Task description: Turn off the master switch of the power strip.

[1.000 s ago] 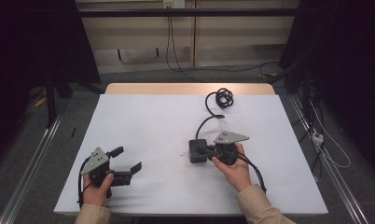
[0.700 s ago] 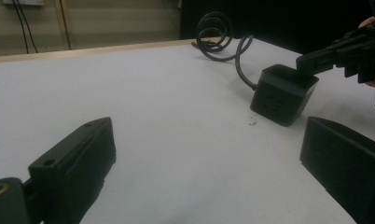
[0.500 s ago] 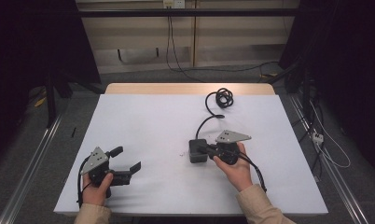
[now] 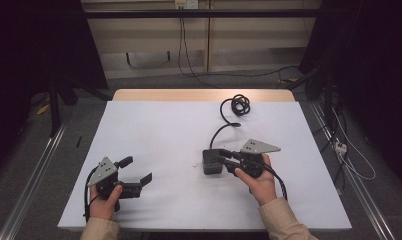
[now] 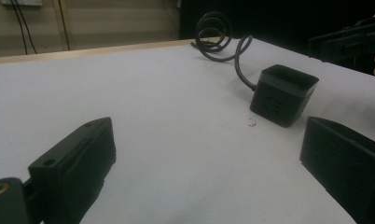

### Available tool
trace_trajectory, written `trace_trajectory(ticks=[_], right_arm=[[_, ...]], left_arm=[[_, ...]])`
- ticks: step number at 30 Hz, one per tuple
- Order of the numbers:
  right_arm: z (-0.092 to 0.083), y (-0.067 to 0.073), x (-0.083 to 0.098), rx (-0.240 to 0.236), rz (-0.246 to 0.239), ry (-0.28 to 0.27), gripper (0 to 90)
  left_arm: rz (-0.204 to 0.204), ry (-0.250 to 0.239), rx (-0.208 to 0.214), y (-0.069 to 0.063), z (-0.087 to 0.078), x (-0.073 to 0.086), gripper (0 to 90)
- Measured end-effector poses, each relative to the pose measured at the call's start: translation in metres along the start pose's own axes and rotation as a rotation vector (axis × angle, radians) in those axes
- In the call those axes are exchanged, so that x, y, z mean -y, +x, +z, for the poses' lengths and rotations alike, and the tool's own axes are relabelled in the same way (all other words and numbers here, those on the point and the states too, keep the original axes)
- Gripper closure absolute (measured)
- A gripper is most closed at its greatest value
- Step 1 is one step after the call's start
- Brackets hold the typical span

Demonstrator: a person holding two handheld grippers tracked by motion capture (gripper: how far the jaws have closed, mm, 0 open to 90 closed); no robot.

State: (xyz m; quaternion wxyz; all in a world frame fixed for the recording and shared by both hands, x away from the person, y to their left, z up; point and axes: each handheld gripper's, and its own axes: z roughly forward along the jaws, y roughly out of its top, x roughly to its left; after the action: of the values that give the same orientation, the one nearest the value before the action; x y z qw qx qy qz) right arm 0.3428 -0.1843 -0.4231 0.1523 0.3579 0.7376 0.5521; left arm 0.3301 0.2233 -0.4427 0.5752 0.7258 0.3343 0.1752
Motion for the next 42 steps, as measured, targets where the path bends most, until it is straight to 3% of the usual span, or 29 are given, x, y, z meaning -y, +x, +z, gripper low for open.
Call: trace_trajectory(ticks=[2, 8, 17, 42], right_arm=[[-0.003, 0.0, 0.0, -0.006, 0.0, -0.003, 62.5], [-0.01, 0.0, 0.004, 0.018, 0.006, 0.0, 40.8], [-0.026, -0.005, 0.012, 0.054, -0.018, -0.008, 22.3], [-0.058, -0.017, 0.034, 0.11, -0.042, 0.026, 14.3]], left_arm=[[0.0, -0.001, 0.001, 0.0, 0.0, 0.0, 3.1], [0.001, -0.001, -0.001, 0.0, 0.0, 0.0, 3.1], [0.0, -0.006, -0.001, 0.001, 0.0, -0.001, 3.1], [-0.005, -0.013, -0.005, 0.001, -0.001, -0.001, 3.1]])
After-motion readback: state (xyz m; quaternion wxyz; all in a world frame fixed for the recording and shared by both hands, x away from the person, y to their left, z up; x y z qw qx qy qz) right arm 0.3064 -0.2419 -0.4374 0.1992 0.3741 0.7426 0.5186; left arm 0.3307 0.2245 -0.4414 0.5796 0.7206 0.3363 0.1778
